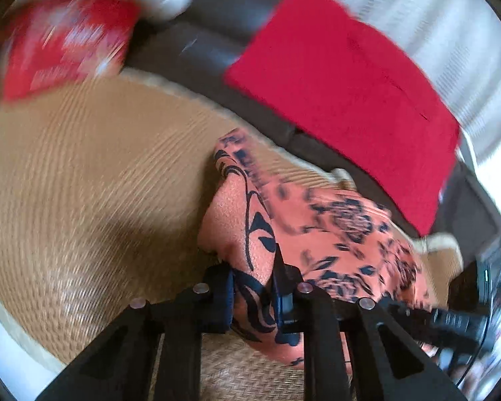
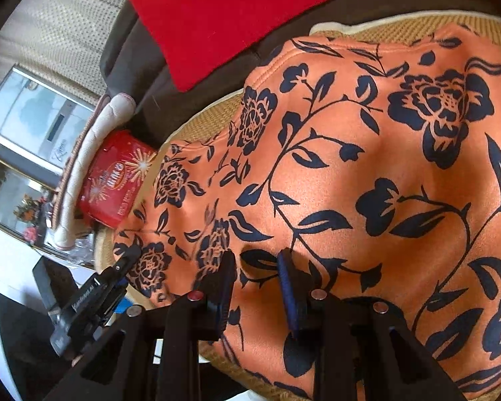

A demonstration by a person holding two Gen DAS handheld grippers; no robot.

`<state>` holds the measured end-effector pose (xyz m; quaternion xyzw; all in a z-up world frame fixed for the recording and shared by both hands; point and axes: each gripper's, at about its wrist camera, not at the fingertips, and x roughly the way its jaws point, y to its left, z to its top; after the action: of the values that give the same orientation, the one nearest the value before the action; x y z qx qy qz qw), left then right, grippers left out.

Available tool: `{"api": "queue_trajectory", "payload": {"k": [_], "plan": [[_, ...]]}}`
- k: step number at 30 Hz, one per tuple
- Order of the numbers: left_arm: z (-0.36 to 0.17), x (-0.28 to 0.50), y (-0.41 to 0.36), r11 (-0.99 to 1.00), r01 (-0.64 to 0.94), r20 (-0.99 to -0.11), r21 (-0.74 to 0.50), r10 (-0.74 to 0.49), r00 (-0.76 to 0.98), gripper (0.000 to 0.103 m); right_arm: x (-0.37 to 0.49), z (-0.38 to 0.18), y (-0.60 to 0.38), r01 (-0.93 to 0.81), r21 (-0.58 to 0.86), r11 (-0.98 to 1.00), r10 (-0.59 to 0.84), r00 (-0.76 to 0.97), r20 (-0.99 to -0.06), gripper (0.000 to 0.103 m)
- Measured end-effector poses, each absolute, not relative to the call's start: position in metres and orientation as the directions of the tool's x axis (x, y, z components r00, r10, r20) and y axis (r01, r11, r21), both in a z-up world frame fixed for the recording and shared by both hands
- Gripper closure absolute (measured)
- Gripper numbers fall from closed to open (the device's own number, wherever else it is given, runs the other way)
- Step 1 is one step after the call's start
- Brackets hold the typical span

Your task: Fold small clothes

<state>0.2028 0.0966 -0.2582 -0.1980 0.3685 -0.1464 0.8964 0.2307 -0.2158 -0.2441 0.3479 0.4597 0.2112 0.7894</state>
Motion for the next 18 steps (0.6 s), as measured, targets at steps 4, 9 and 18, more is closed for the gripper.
{"api": "queue_trajectory", "payload": {"k": [4, 9, 18], "plan": [[-0.230, 0.179, 0.038, 0.921, 0.306, -0.557, -0.242, -0.390, 0.733, 0.085, 0.229, -0.239, -0.236, -0.009, 0.797, 0.603, 0.701, 0.482, -0.525, 0.071], [-0.235, 0.152, -0.033, 0.889, 0.459, -0.557, -0.013, -0.387, 0.735, 0.086, 0.232, -0.219, -0.269, -0.095, 0.861, 0.500, 0.762, 0.522, -0.384, 0.056], [-0.263, 0.144, -0.079, 0.833, 0.540, -0.600, 0.124, -0.370, 0.709, 0.086, 0.257, -0.232, -0.281, -0.040, 0.928, 0.370, 0.805, 0.512, -0.299, 0.012]]}}
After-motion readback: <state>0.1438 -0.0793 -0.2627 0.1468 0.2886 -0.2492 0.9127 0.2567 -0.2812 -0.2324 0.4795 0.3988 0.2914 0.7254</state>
